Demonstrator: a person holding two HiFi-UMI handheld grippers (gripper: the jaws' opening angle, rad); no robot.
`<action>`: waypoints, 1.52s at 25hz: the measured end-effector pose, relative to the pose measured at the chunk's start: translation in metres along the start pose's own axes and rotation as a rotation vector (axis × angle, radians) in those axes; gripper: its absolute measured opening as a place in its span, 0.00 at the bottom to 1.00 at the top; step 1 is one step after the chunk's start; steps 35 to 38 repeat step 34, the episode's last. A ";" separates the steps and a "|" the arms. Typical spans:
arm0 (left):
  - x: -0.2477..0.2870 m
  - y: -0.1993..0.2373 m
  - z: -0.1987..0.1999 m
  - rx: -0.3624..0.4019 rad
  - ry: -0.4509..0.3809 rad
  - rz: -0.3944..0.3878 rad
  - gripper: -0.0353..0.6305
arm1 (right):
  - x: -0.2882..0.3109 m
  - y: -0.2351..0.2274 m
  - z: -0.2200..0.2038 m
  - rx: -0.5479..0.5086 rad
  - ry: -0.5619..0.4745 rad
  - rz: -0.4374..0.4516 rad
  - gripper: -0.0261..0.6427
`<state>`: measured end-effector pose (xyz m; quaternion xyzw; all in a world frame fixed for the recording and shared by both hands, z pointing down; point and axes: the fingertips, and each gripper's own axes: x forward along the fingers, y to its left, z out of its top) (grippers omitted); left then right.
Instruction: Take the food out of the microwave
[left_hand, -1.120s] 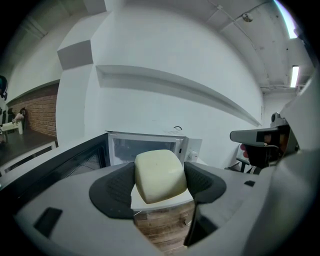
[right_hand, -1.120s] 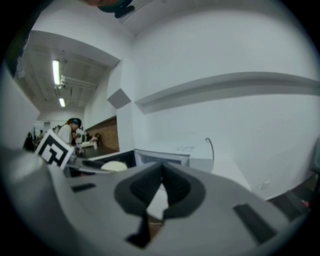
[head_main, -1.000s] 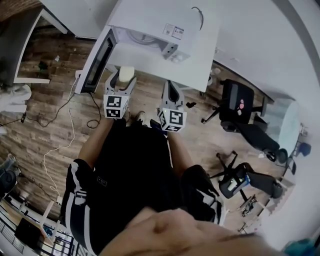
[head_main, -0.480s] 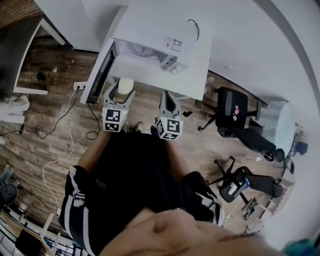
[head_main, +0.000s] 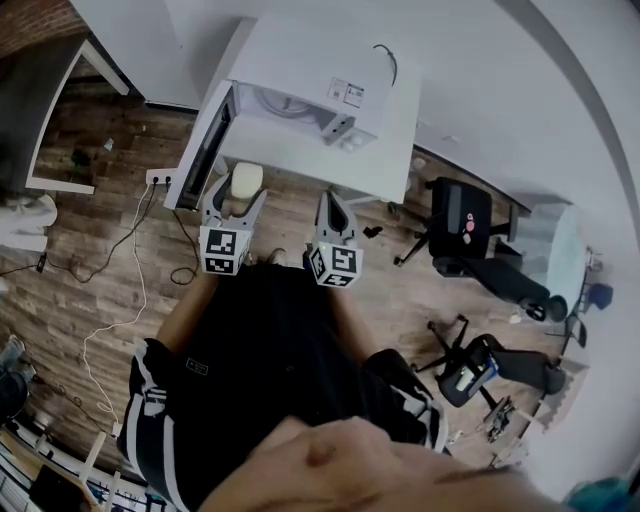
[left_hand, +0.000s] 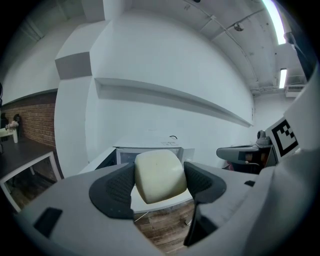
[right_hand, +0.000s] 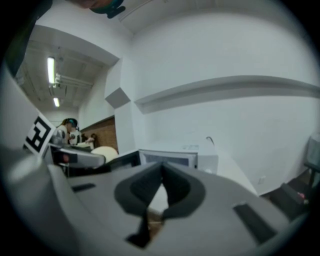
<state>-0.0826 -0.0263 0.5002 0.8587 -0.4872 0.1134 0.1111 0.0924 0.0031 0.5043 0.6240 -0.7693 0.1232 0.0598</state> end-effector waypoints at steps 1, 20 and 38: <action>0.000 0.000 0.000 0.002 -0.001 -0.003 0.56 | 0.000 0.001 -0.002 -0.002 0.001 0.001 0.08; -0.011 0.001 0.008 0.011 -0.036 -0.004 0.56 | -0.005 0.016 0.000 -0.023 -0.001 0.027 0.08; -0.019 0.001 0.005 0.016 -0.032 -0.005 0.56 | -0.011 0.023 -0.004 -0.025 -0.003 0.027 0.08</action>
